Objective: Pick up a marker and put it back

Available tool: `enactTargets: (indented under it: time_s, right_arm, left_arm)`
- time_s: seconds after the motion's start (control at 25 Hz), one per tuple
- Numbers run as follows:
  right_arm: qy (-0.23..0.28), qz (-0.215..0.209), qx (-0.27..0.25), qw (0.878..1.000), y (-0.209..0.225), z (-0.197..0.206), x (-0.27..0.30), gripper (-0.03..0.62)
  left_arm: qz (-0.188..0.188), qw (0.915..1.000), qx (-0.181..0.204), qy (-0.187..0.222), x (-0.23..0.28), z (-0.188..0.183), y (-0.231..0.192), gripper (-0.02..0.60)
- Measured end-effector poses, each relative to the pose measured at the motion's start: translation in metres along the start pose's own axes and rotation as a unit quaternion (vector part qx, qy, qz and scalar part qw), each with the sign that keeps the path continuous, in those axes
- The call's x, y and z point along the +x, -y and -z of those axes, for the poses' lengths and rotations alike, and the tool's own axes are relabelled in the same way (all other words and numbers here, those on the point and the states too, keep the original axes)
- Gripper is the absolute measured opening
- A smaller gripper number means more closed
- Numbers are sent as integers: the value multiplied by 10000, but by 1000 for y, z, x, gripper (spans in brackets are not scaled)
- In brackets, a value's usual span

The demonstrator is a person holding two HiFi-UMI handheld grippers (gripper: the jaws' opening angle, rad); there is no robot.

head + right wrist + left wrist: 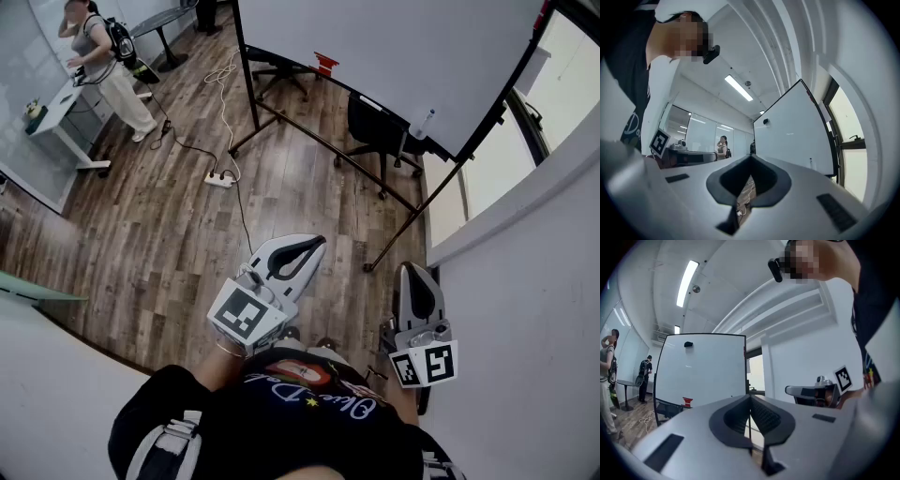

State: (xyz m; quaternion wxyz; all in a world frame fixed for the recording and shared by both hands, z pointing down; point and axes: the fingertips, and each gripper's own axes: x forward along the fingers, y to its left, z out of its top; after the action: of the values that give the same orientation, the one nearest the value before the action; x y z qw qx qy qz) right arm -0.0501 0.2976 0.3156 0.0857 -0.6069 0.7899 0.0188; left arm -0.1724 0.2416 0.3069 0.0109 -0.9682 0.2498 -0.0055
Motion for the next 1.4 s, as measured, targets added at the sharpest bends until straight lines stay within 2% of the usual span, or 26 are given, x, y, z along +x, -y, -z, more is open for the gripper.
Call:
enactTargets:
  time_s: [0.2, 0.4, 0.64, 0.92, 1.4]
  right_arm:
    - [3, 10, -1, 10000, -2, -1, 0, 0]
    - [216, 101, 319, 9992, 4, -4, -3, 0]
    - [295, 181, 337, 9988, 13, -6, -7, 0]
    - [296, 319, 272, 9987, 34, -9, -14, 0]
    - [297, 103, 373, 9988, 73, -8, -26, 0]
  left_arm:
    - [-17, 10000, -68, -5, -3, 3, -1, 3]
    - [41, 10000, -6, 39, -1, 2, 0, 3]
    - [19, 10000, 4, -92, 4, 6, 2, 3]
    - [102, 9999, 61, -6, 19, 3, 13, 3]
    - [-69, 9995, 289, -127, 49, 3, 40, 3]
